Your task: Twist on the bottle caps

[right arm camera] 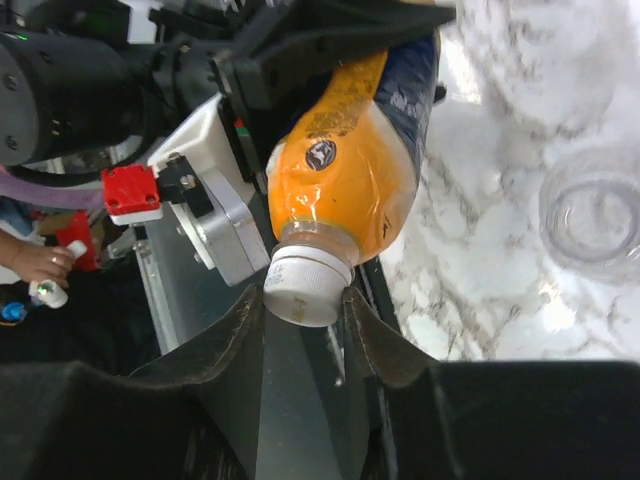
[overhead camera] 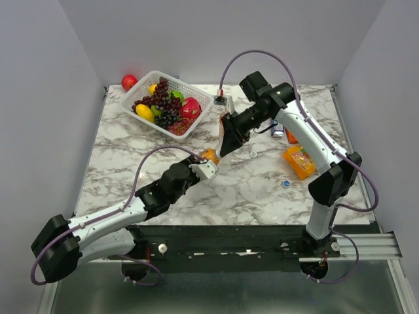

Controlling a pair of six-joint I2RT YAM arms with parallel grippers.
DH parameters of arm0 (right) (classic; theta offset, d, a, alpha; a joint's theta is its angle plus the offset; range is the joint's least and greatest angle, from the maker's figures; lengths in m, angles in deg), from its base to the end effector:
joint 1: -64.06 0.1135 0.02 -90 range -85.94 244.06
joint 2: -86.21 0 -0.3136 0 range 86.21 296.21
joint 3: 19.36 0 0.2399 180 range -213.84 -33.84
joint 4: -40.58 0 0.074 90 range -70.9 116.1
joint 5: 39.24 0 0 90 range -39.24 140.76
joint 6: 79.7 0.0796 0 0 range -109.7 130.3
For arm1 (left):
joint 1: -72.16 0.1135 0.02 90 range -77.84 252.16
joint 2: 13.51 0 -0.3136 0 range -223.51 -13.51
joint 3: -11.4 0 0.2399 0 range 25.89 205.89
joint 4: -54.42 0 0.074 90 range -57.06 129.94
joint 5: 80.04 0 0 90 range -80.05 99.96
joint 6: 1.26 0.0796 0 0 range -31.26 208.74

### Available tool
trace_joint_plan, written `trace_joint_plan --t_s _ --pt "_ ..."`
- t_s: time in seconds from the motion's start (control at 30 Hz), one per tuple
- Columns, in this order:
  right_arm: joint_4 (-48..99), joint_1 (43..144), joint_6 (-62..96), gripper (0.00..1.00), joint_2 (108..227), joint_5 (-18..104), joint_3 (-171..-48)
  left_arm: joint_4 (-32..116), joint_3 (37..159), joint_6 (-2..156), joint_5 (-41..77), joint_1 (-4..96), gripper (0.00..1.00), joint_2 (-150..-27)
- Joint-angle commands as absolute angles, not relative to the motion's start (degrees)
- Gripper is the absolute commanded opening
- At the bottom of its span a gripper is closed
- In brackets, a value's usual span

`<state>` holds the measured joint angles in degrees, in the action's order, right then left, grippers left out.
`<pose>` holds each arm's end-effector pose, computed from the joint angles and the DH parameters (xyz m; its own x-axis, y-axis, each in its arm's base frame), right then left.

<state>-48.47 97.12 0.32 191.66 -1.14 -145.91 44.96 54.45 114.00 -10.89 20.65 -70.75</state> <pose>0.2789 0.2563 0.3880 -0.6638 -0.5597 -0.4961 -0.7100 0.2630 0.6533 0.1584 -0.1536 0.2589 -0.0002 0.6411 -0.7675 0.5845 0.6228 0.5200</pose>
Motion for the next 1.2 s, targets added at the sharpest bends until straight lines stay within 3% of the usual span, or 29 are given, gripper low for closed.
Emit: trace_joint_plan --t_s 0.0,0.1,0.33,0.47,1.17 --pt "-56.78 98.60 -10.51 0.45 190.37 -1.99 -159.49 44.88 56.03 113.26 -0.64 20.74 0.00 -69.59" --pt "-56.79 98.60 -22.46 0.52 187.39 5.31 -159.27 40.13 56.47 112.64 6.24 20.92 0.00 -69.68" --pt "-47.84 101.49 -56.88 0.58 167.27 9.52 -134.25 35.64 57.17 113.35 21.45 22.15 0.00 -70.20" --pt "-34.66 107.81 -62.47 0.59 156.37 15.16 -118.16 35.28 57.97 115.36 27.69 22.76 0.00 -70.73" --pt "-39.11 112.75 -68.45 0.53 159.86 13.50 -118.13 37.74 59.99 115.37 31.31 23.73 0.00 -72.22"
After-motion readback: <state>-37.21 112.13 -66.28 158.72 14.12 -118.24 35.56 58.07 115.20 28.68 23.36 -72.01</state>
